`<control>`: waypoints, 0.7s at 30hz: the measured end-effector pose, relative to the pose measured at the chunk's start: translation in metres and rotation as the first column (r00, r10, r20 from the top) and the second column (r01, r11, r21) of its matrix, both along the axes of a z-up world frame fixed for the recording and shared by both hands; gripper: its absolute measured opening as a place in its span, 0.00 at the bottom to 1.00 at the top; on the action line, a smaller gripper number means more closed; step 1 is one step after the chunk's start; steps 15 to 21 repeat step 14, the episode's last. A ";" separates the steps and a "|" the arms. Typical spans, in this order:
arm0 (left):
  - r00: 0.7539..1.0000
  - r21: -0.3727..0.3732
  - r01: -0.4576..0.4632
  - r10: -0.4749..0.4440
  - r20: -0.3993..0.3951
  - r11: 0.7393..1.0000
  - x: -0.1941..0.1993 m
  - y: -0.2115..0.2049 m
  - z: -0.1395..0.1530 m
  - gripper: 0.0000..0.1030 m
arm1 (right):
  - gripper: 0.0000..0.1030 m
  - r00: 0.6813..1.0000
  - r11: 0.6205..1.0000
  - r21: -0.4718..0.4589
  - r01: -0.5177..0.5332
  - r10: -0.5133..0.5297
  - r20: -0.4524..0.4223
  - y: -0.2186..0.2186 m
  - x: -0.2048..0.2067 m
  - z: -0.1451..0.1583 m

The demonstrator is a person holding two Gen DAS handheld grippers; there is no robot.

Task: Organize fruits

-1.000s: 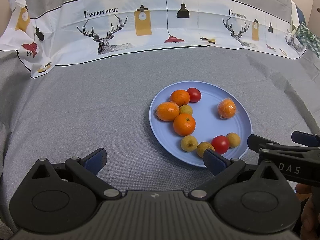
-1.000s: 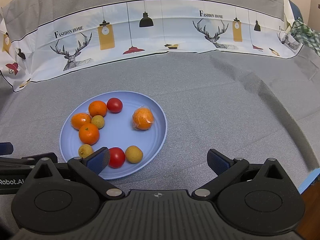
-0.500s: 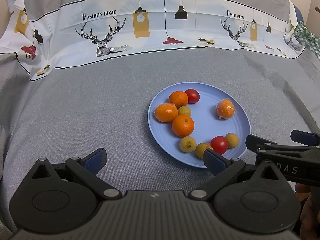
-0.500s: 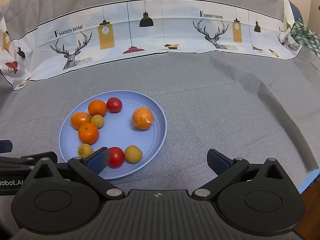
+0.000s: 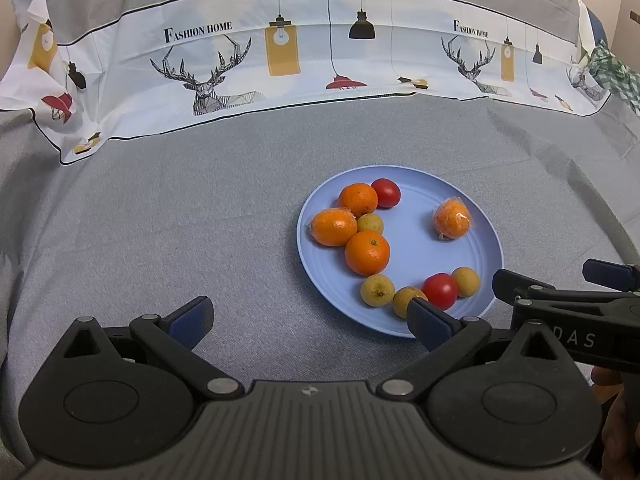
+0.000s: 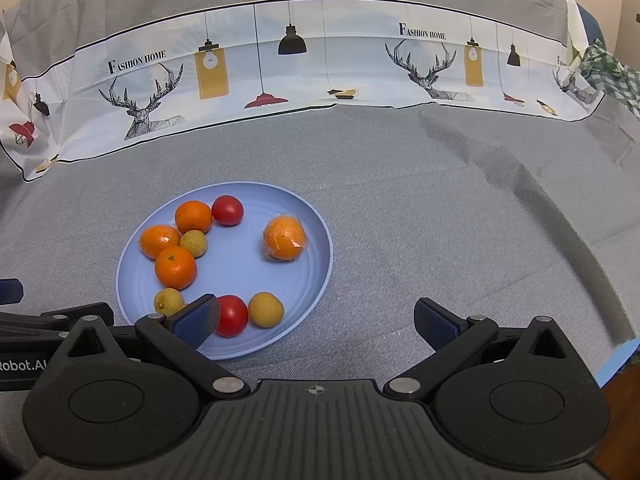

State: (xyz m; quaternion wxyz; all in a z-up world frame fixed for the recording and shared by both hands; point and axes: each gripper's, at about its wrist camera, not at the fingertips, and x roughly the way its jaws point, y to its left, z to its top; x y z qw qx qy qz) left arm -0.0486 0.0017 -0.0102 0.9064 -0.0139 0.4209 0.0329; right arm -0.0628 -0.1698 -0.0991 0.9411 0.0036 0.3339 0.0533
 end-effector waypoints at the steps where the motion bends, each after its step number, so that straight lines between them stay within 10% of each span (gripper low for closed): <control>1: 1.000 -0.001 0.001 -0.001 -0.001 1.000 0.000 0.000 0.000 1.00 | 0.99 1.000 1.000 0.001 0.001 -0.001 -0.001 0.000 0.000 0.000; 21: 0.999 0.014 0.037 -0.037 0.029 0.999 0.006 -0.005 0.001 1.00 | 0.99 1.000 1.000 0.009 0.016 -0.016 -0.022 0.000 0.006 -0.001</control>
